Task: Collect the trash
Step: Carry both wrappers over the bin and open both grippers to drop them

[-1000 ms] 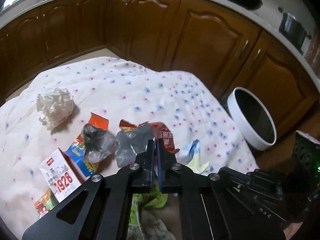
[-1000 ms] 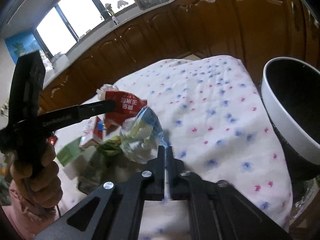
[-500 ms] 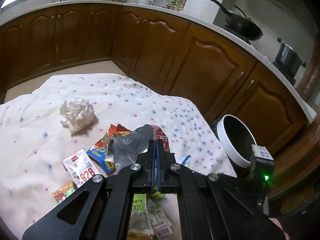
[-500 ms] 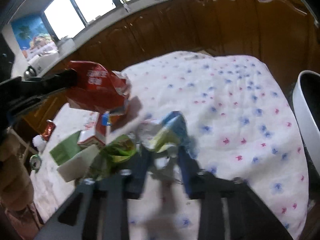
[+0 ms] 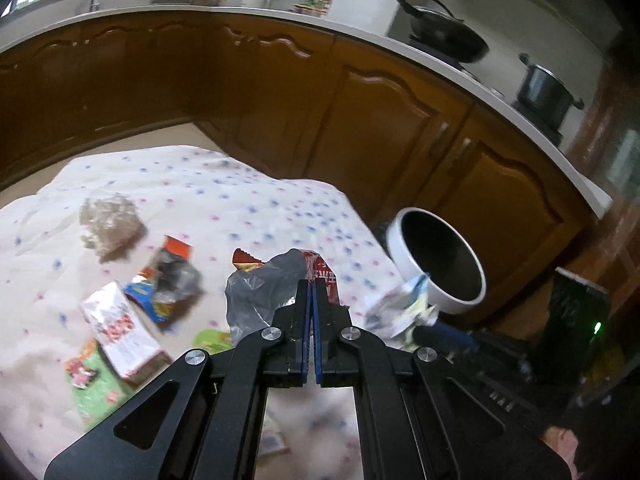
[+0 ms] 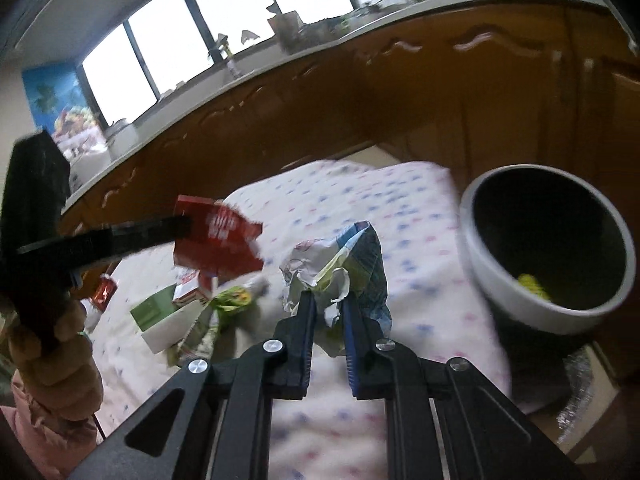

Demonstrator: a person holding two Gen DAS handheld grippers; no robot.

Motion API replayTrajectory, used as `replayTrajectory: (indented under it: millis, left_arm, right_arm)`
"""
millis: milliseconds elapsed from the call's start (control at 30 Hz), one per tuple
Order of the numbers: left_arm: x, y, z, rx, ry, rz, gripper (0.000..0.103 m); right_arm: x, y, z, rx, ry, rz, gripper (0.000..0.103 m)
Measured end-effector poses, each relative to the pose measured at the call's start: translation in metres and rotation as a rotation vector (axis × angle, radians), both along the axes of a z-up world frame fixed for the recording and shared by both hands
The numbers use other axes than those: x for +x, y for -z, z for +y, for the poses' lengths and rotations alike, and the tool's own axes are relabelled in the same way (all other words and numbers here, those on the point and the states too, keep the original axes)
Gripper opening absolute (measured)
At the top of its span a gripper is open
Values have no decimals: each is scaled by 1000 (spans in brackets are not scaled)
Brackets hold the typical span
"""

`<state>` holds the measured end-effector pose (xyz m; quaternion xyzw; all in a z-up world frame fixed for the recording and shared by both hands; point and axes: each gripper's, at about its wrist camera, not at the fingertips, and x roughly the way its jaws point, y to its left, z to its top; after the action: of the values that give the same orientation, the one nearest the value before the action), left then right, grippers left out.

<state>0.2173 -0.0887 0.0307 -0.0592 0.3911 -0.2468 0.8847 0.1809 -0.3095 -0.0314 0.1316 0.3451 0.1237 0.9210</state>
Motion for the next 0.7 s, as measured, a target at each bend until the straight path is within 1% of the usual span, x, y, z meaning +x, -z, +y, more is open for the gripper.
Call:
replayTrajectory:
  millis: [167,300,533,700]
  left_arm:
    - [-14,-1,-31,1,66,-2,1]
    - [-22,-3,-55,8,114,-8,1]
    - [-26,-4,-87,18,166,-9,1]
    - [-25,-9,-110,26,197,-23,1]
  right_arm:
    - [-19,-10,-42,8,92,-23,14]
    - [-27,-14,-67,20,142,-36,14]
    - [-35,-15,-93,26,201,-46,14]
    - [-32,-16,-110,27,244,-48,14]
